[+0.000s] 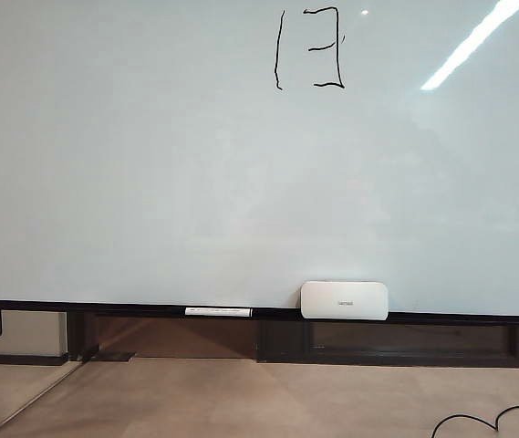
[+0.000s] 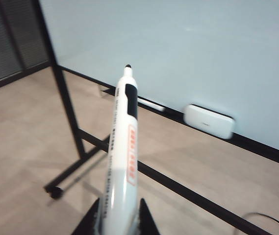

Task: Reach to the right to find the marker pen, pick it up, and write the number 13 on the whiteboard.

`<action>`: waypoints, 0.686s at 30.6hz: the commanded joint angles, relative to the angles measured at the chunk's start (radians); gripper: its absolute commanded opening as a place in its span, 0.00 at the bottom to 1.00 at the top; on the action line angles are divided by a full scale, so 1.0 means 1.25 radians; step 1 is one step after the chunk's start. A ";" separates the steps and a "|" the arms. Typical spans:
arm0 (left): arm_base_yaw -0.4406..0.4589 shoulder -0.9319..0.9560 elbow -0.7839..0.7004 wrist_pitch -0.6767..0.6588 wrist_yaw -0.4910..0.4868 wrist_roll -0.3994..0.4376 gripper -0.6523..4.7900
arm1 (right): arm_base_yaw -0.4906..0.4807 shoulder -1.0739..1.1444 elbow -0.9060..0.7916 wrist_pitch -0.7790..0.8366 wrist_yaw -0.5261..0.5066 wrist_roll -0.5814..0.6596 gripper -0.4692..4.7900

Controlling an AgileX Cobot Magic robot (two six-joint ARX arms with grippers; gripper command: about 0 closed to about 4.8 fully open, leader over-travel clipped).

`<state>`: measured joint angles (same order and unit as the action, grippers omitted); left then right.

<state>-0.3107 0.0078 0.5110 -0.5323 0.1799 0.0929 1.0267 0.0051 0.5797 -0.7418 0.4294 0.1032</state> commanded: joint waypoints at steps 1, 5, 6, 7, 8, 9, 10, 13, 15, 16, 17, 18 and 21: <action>0.000 0.000 -0.004 0.053 0.009 0.000 0.11 | 0.001 0.000 -0.029 0.114 -0.034 -0.002 0.08; 0.000 0.000 -0.020 0.057 0.000 -0.008 0.11 | 0.001 0.000 -0.088 0.198 -0.080 -0.003 0.08; 0.000 0.000 -0.026 0.058 -0.001 -0.025 0.11 | 0.001 0.000 -0.101 0.218 -0.081 -0.002 0.08; 0.000 0.000 -0.031 0.062 -0.003 -0.049 0.11 | 0.001 0.000 -0.117 0.240 -0.089 0.001 0.08; 0.000 0.000 -0.035 0.063 -0.003 -0.069 0.11 | 0.001 0.000 -0.128 0.255 -0.088 0.002 0.08; 0.000 0.000 -0.037 0.064 -0.003 -0.089 0.11 | 0.001 0.000 -0.138 0.268 -0.088 0.002 0.08; 0.000 0.000 -0.038 0.064 -0.004 -0.106 0.11 | 0.001 0.000 -0.151 0.283 -0.088 0.002 0.08; 0.000 0.000 -0.038 0.064 -0.002 -0.111 0.11 | 0.001 0.000 -0.175 0.300 -0.067 0.004 0.08; 0.000 0.000 -0.038 0.062 -0.002 -0.110 0.11 | 0.000 0.000 -0.183 0.297 -0.050 0.007 0.08; 0.000 0.000 -0.038 0.062 -0.002 -0.110 0.11 | 0.000 0.000 -0.186 0.295 -0.042 0.008 0.08; 0.000 0.000 -0.038 0.062 -0.002 -0.110 0.11 | 0.000 -0.001 -0.187 0.294 -0.039 0.008 0.08; 0.000 0.000 -0.038 0.061 0.001 -0.110 0.11 | 0.000 -0.001 -0.187 0.294 -0.038 0.008 0.08; 0.000 0.000 -0.038 0.061 0.000 -0.110 0.11 | 0.000 -0.001 -0.193 0.294 -0.009 0.008 0.08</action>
<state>-0.3107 0.0086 0.4610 -0.4671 0.1757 -0.0429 1.0267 0.0044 0.3408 -0.3916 0.3878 0.1116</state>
